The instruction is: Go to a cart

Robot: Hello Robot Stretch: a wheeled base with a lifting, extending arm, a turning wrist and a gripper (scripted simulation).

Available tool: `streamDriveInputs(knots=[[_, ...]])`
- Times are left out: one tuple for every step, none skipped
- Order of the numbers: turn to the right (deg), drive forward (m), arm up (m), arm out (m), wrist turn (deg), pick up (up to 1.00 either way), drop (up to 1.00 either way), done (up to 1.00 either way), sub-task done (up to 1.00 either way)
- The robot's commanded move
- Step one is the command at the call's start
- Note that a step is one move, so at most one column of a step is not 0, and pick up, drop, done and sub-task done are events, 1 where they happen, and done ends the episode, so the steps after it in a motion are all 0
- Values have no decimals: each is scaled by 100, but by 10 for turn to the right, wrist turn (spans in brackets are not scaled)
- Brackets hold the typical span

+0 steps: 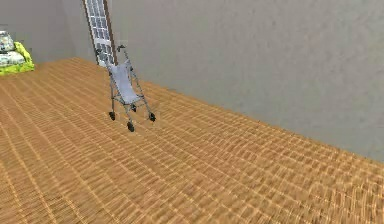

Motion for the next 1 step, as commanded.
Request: streamDriveInputs(knots=[[0,45,0,0,0,0,0,0,0]])
